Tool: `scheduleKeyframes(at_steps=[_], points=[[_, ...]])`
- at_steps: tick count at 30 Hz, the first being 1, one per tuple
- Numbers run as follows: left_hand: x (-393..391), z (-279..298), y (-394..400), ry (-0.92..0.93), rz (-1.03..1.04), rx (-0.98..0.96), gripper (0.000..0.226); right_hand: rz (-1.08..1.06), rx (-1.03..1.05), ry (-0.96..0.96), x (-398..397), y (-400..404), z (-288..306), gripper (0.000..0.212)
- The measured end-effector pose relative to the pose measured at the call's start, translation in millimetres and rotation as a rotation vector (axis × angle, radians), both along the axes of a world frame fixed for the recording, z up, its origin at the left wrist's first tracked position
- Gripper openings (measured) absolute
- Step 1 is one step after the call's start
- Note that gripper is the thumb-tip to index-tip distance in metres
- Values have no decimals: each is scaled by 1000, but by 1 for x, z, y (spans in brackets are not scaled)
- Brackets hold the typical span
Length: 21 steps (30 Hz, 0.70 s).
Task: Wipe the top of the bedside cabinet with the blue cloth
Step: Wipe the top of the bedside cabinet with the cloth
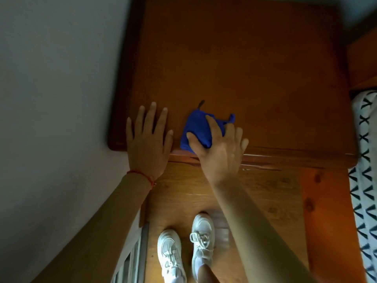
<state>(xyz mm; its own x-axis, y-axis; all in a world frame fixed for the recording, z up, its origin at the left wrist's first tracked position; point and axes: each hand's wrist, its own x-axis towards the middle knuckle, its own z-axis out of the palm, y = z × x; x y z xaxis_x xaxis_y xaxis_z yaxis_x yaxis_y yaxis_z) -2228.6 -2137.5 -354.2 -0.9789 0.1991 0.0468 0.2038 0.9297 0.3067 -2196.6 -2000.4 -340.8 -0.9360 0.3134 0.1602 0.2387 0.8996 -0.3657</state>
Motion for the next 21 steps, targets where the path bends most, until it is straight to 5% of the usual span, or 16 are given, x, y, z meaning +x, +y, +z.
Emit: scheduleKeyframes(at_steps=[6, 11, 18, 21], points=[[-2, 3, -1, -37, -4, 11, 54, -54, -26, -31, -67, 21, 0, 62], [-16, 11, 7, -43, -3, 10, 53, 21, -21, 2, -11, 13, 2, 59], [-78, 17, 35, -60, -32, 15, 54, 33, -18, -82, -172, 50, 2, 63], [-97, 13, 45, -87, -20, -3, 54, 34, -25, -14, -151, 50, -3, 61]])
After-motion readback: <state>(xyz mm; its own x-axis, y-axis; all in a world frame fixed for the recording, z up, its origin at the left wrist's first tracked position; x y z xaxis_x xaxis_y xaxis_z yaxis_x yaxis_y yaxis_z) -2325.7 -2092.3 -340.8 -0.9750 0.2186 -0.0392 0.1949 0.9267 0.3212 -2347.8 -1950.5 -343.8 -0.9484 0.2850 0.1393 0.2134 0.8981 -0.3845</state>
